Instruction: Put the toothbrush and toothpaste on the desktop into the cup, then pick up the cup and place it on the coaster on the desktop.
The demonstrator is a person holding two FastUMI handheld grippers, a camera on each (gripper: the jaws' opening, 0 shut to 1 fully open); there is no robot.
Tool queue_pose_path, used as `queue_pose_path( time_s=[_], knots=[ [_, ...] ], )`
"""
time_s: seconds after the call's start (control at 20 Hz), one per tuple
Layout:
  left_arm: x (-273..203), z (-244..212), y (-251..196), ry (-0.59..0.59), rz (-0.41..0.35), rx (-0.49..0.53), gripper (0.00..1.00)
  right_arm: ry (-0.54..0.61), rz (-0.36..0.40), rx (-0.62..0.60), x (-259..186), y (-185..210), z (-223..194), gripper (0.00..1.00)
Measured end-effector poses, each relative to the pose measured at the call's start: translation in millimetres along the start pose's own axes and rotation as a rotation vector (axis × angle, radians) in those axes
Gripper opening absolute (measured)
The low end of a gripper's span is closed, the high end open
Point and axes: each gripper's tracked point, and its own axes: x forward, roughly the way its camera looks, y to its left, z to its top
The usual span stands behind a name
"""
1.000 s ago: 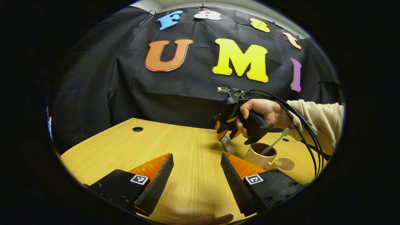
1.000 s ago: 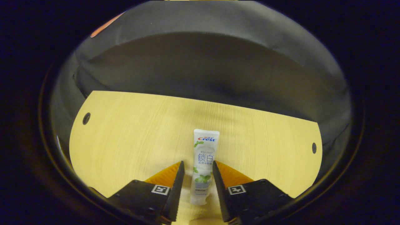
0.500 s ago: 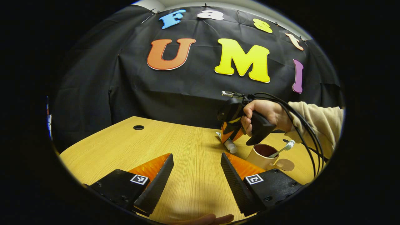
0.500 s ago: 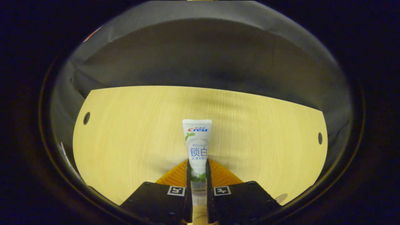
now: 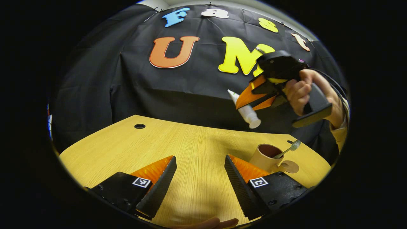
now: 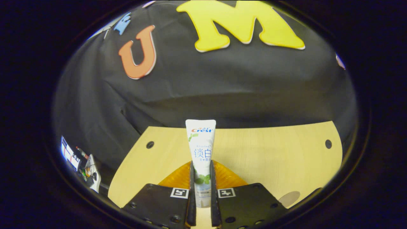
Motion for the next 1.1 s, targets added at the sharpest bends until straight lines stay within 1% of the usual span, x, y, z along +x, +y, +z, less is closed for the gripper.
queue_pose_path(
  time_s=[0.2,0.25,0.3,0.4,0.5,0.55,0.65,0.7,0.95,1.05,1.1],
  knots=[
    [-1,-1,-2,-0.013,0.01,0.041,0.97,-0.186,0.055,-0.039,-26,0,15,0.18],
    [-2,0,-3,-0.021,0.011,0.047,0.97,-0.247,0.054,-0.058,-35,1,19,0.18],
    [-1,2,-3,-0.031,0.015,0.057,0.97,-0.357,0.034,-0.084,-48,-2,23,0.18],
    [0,-1,-4,-0.027,0.017,0.064,0.97,-0.459,0.012,-0.107,-56,0,12,0.18],
    [0,-1,-7,-0.028,0.011,0.064,0.97,-0.515,0.025,-0.141,-47,0,5,0.18],
    [-1,-2,-8,-0.028,0.009,0.064,0.97,-0.536,0.034,-0.151,-42,0,5,0.18],
    [0,-1,-9,-0.031,0.006,0.066,0.97,-0.545,0.048,-0.127,-34,-1,6,0.18],
    [0,-2,-9,-0.031,0.004,0.066,0.96,-0.543,0.049,-0.114,-29,-1,4,0.19],
    [0,-4,-12,-0.029,-0.002,0.073,0.97,-0.521,0.057,-0.093,-11,-8,-12,0.19],
    [0,-6,-13,-0.022,-0.005,0.076,0.97,-0.508,0.065,-0.097,-7,-10,-17,0.24],
    [0,-5,-14,-0.024,-0.007,0.078,0.97,-0.523,0.072,-0.098,-8,-10,-17,0.29]
  ],
)
